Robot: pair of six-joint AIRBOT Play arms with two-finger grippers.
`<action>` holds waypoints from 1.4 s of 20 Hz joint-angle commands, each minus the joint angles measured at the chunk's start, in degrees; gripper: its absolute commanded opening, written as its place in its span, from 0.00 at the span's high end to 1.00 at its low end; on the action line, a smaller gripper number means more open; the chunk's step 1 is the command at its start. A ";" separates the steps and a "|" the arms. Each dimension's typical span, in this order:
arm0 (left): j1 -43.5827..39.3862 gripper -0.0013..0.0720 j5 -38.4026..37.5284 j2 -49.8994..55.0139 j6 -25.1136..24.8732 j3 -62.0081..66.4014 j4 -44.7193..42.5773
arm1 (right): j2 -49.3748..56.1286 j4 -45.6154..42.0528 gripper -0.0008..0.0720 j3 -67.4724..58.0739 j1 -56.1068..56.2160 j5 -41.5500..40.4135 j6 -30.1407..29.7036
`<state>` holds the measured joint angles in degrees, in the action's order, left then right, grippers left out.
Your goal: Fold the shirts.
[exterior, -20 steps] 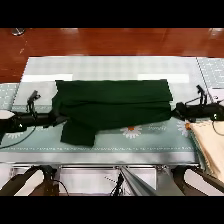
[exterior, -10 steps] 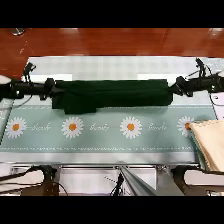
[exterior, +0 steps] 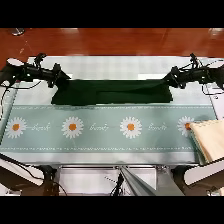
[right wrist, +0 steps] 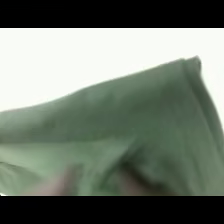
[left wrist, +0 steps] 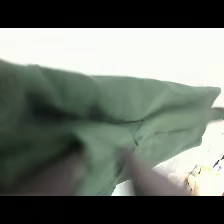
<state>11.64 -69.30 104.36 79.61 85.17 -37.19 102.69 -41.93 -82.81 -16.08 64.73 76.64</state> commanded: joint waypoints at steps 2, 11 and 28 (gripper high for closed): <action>3.04 0.02 -14.40 1.62 -1.64 7.30 -6.88 | 1.36 0.17 0.17 -3.93 -2.99 4.59 -2.27; 12.81 0.02 1.33 -25.46 5.70 -12.52 -25.20 | 1.55 -11.76 0.17 -1.99 -12.33 12.81 0.92; -14.14 0.56 18.73 -43.17 3.61 -39.39 -19.06 | 4.92 -0.66 0.96 -1.53 1.75 12.22 -1.79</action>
<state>-0.80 -50.89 60.84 83.20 46.06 -56.40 109.10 -43.40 -84.23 -15.09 73.89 75.09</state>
